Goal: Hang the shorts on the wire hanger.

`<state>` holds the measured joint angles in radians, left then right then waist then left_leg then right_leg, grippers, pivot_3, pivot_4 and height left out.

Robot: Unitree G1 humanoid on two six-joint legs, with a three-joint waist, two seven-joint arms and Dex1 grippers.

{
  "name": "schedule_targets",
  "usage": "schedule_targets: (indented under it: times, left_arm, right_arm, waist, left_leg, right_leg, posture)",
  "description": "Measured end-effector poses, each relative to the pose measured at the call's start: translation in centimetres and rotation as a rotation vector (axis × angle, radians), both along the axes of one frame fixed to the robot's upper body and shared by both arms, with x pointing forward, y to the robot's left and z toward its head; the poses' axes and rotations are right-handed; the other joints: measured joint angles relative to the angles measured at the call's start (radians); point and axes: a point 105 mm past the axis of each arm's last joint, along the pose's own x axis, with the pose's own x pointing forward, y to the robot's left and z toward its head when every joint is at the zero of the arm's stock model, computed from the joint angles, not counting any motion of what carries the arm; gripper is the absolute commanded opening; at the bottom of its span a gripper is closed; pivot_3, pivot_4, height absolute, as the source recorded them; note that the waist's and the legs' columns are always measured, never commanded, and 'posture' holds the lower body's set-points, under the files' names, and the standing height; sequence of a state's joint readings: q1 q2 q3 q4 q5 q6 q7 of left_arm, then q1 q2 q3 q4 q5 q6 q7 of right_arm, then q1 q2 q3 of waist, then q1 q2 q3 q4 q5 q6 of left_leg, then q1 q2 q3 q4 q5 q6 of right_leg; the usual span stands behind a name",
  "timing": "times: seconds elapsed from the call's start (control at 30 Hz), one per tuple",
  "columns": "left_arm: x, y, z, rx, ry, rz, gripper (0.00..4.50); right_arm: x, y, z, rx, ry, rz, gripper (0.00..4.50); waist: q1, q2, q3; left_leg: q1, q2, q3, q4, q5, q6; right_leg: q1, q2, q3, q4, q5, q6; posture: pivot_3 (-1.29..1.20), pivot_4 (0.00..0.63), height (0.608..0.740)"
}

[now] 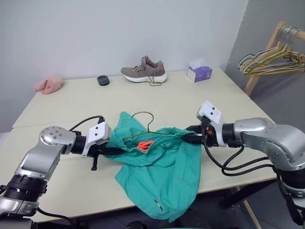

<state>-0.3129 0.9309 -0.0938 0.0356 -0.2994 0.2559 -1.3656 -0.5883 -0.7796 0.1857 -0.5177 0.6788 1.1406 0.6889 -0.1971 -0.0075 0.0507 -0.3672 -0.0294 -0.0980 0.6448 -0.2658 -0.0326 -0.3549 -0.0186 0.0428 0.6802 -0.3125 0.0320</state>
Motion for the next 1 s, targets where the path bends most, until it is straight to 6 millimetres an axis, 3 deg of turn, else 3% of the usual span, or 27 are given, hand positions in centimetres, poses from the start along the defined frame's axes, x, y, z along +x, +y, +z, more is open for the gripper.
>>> schedule_targets:
  times: [0.1, 0.3, 0.57, 0.67, 1.0]
  left_arm:
    - [-0.1, -0.7, -0.1, -0.012, 0.001, -0.019, 0.00]
    - [-0.4, -1.1, -0.1, -0.018, 0.019, -0.033, 0.00]
    - [-0.6, -1.7, -0.1, -0.030, 0.041, -0.063, 0.00]
    - [-0.8, -2.0, 0.0, -0.034, 0.050, -0.079, 0.00]
    - [-1.3, -2.5, 0.2, -0.056, 0.069, -0.089, 0.00]
  right_arm:
    - [-0.5, -0.2, 0.2, -0.024, -0.015, 0.019, 4.11]
    - [-0.8, -2.4, -1.4, -0.122, 0.000, -0.037, 4.11]
    - [-0.8, -1.0, -3.9, -0.207, 0.009, 0.091, 4.11]
    - [-0.6, -0.7, -4.1, -0.233, 0.009, 0.144, 3.52]
    - [-0.5, 0.0, -3.9, -0.264, 0.015, 0.264, 0.07]
  waist:
    - [0.000, 0.000, 0.000]
    - [0.000, 0.000, 0.000]
    - [-0.021, 0.000, 0.000]
    - [-0.023, 0.000, 0.000]
    - [-0.021, 0.000, 0.000]
  left_leg:
    - [0.000, 0.000, 0.000, 0.000, 0.000, 0.000]
    - [0.000, 0.000, 0.000, 0.000, 0.000, 0.000]
    - [0.001, 0.000, 0.001, 0.001, 0.000, 0.000]
    - [0.001, 0.000, 0.000, 0.001, 0.000, 0.000]
    - [0.001, 0.000, -0.001, 0.001, 0.000, 0.000]
  right_leg:
    - [0.000, 0.000, 0.000, 0.000, 0.000, 0.000]
    - [0.000, 0.000, 0.000, 0.000, 0.000, 0.001]
    - [0.001, 0.000, 0.001, 0.000, 0.000, 0.001]
    - [0.001, 0.000, 0.000, 0.000, 0.000, 0.001]
    - [0.001, 0.000, 0.000, 0.000, 0.000, 0.000]
  posture:
    - [-0.26, 0.000, 0.740]
    - [-0.27, 0.000, 0.740]
    - [-0.26, 0.000, 0.740]
    - [-0.25, 0.000, 0.740]
    - [-0.23, 0.000, 0.740]
